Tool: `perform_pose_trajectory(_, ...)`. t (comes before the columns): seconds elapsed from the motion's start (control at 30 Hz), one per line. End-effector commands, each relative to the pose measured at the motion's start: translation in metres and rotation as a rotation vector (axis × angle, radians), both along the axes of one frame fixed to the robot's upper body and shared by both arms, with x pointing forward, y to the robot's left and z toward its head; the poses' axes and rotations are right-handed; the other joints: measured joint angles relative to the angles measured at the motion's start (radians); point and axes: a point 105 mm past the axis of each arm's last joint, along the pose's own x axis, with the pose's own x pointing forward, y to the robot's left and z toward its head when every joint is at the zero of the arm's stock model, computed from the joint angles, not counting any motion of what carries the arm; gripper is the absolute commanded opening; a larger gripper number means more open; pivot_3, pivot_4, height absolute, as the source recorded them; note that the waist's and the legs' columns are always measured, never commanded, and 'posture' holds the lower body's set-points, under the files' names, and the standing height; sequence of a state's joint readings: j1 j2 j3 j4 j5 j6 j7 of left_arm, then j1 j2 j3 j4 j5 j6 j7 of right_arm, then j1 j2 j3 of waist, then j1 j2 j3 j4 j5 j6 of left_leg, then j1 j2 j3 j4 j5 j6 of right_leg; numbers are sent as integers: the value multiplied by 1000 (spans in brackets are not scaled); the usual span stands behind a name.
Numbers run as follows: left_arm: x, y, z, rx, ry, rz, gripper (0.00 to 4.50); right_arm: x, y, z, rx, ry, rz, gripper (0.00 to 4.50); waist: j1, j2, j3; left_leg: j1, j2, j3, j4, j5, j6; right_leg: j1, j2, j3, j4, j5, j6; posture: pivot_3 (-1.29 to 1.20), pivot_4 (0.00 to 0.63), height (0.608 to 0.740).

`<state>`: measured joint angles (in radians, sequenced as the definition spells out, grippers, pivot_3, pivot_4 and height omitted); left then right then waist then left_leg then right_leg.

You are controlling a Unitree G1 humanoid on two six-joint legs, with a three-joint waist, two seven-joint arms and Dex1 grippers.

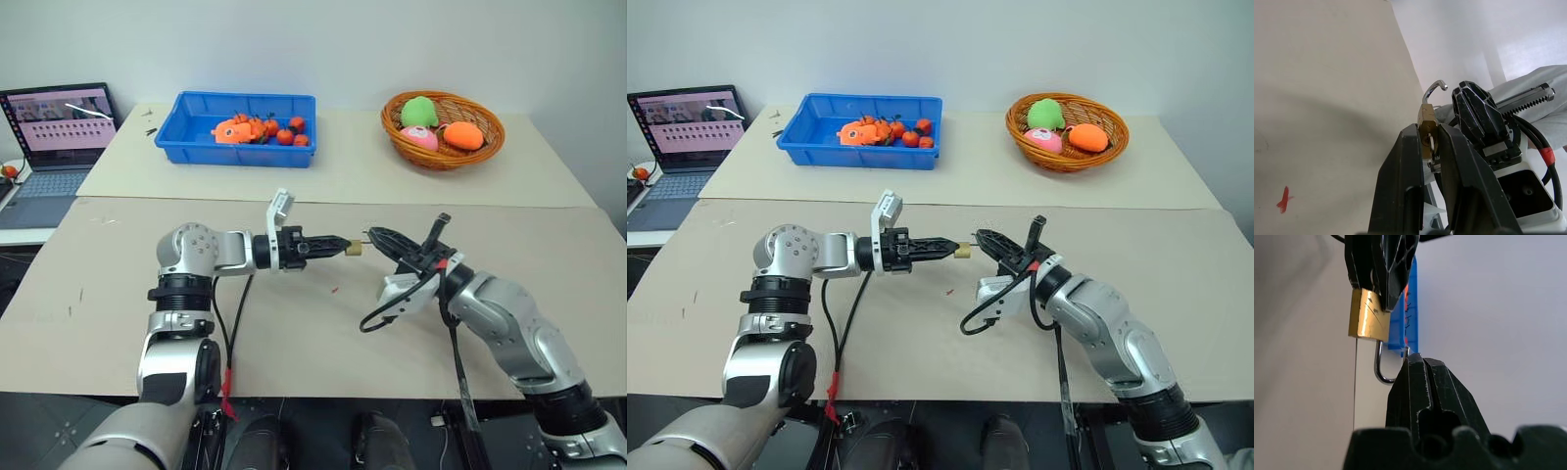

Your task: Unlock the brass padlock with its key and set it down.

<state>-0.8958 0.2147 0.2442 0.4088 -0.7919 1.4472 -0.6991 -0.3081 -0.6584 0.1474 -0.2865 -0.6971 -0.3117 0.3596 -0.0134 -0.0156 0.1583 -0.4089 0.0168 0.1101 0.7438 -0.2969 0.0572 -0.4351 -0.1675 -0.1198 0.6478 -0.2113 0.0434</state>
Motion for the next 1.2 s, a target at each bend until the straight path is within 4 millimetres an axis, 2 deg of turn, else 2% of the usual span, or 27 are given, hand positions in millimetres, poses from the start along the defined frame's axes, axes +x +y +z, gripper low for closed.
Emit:
perform_pose_trajectory(0.03, -3, -1, 14, -32, -46, -23, 311, 3, -1, 13, 20, -55, 7, 22, 0, 0, 0, 0, 0, 0, 0, 0, 0, 0, 0, 0, 0, 0, 0, 0, 150, 692)
perform_pose_trajectory(0.37, -4, 1, 11, -13, -64, -18, 311, 18, -9, 6, 49, -31, -56, 22, -1, 0, 0, 0, 0, 0, 0, 0, 0, 0, 0, 0, 0, 0, 0, 0, 150, 692)
perform_pose_trajectory(0.53, -14, 6, -14, 138, -228, -57, 311, 31, -50, 1, 126, 47, -208, 22, -3, 0, 0, 1, 0, 1, -1, 0, 0, 0, 0, 1, 0, 0, 0, 0, 150, 692)
perform_pose_trajectory(0.63, -15, 11, -26, 179, -261, -56, 311, 31, -82, 8, 195, 58, -309, 22, 2, 0, 0, 0, 0, 1, -1, 0, 0, -1, 0, 0, 0, 0, -1, 0, 150, 692)
perform_pose_trajectory(0.77, -17, 12, -33, 211, -288, -75, 311, 26, -103, 17, 247, 46, -378, 22, 2, 0, 0, 0, 0, 0, 0, 0, 0, 0, 0, 0, 0, 0, -1, 0, 150, 692)
perform_pose_trajectory(0.87, -19, 11, -33, 206, -280, -92, 311, 22, -107, 20, 277, 34, -406, 22, -1, 0, 0, 0, 0, 0, -1, 0, 0, 0, 0, 0, 0, 0, -1, 0, 150, 692)
perform_pose_trajectory(0.97, -22, 9, -35, 207, -258, -117, 311, 18, -103, 19, 295, 32, -413, 22, -4, 0, 0, 0, 0, 1, -1, 0, 0, -1, 0, 1, 0, 0, -1, 0, 150, 692)
perform_pose_trajectory(1.2, -31, 16, -54, 289, -194, -168, 311, 12, -97, 21, 328, 21, -429, 22, -1, 0, 0, 0, 0, 1, -1, 0, 0, -1, 0, 1, 0, 0, 0, 0, 150, 692)
